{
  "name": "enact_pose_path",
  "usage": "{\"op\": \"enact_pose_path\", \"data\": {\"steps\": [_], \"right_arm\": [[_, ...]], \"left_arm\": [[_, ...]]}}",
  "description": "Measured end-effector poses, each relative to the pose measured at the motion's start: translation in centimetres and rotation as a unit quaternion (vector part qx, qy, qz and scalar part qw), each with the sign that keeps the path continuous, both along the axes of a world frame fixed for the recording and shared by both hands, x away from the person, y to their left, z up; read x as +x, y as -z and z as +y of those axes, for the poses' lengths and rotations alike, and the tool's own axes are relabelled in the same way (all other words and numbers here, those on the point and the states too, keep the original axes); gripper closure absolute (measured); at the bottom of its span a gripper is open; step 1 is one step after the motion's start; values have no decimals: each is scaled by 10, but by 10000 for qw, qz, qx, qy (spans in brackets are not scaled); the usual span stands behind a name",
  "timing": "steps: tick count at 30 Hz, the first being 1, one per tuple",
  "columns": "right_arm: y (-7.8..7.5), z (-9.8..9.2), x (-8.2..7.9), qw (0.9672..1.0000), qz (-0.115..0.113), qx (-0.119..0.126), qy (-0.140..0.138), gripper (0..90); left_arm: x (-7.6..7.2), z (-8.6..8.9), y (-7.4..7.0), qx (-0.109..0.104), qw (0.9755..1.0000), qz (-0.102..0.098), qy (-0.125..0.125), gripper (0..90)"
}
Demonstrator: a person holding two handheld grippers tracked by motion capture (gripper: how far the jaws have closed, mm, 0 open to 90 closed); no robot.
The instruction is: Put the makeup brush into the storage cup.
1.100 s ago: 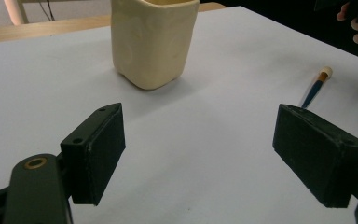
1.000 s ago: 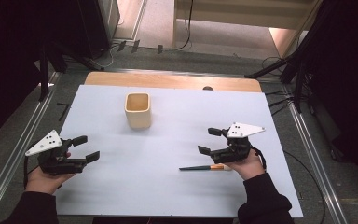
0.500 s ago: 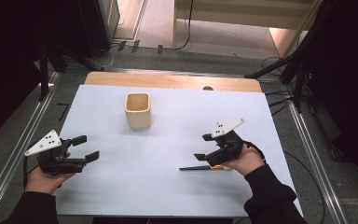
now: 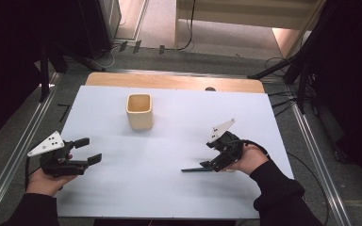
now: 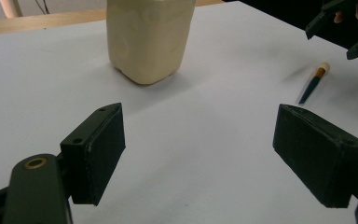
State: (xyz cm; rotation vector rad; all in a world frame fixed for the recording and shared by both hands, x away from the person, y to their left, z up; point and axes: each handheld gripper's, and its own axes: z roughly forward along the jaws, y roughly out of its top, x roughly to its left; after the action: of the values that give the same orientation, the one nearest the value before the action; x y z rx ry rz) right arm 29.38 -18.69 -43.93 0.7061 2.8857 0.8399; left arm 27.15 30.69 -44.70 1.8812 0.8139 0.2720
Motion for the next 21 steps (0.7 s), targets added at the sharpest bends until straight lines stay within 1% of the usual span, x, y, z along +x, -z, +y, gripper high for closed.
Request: {"op": "enact_pose_path", "data": {"steps": [1, 2, 3, 4, 6, 8, 9, 10, 11, 12, 13, 14, 15, 19, 21], "right_arm": [[0, 1, 0, 9999, 7, -99, -42, 223], [-1, 3, -2, 9995, 70, -286, -85, 225], [-1, 3, -2, 9995, 70, -286, -85, 225], [-1, 4, -2, 9992, 46, -348, -177, 227], [0, 7, -2, 9983, 102, -521, -236, 228], [1, 9, -2, 9975, 137, -619, -325, 232], [1, 10, -3, 9967, 173, -709, -344, 233], [2, 13, -3, 9951, 205, -869, -420, 234], [2, 13, -3, 9951, 205, -869, -420, 234], [3, 14, -4, 9943, 211, -929, -480, 238], [5, 17, -5, 9928, 215, -1037, -569, 242], [5, 17, -5, 9928, 215, -1037, -569, 242], [6, 19, -6, 9919, 243, -1082, -612, 245], [7, 21, -6, 9909, 251, -1164, -622, 252], [9, 22, -7, 9896, 279, -1252, -648, 254]], "left_arm": [[0, 0, 0, -13, 10000, -2, 2, 178], [0, 0, 0, -14, 10000, -1, 2, 178], [0, 0, 0, -11, 10000, 0, 2, 178], [0, 0, 0, -14, 10000, 4, 1, 178], [0, 0, 0, 7, 10000, 4, -1, 178], [0, 0, 0, 8, 10000, 1, -2, 178], [0, 0, 0, 3, 10000, -1, -2, 178], [0, 0, 0, 6, 10000, 1, -3, 178], [0, 0, 0, 6, 10000, 1, -3, 178], [0, 0, 0, -3, 10000, -1, -6, 178], [0, 0, 0, 11, 10000, -1, 0, 178], [0, -1, 0, 7, 10000, 4, -4, 178], [0, -1, 0, 14, 10000, 9, 4, 178], [0, -1, 0, 42, 10000, 14, 41, 178], [1, -1, 0, 34, 10000, 20, 38, 178]]}}
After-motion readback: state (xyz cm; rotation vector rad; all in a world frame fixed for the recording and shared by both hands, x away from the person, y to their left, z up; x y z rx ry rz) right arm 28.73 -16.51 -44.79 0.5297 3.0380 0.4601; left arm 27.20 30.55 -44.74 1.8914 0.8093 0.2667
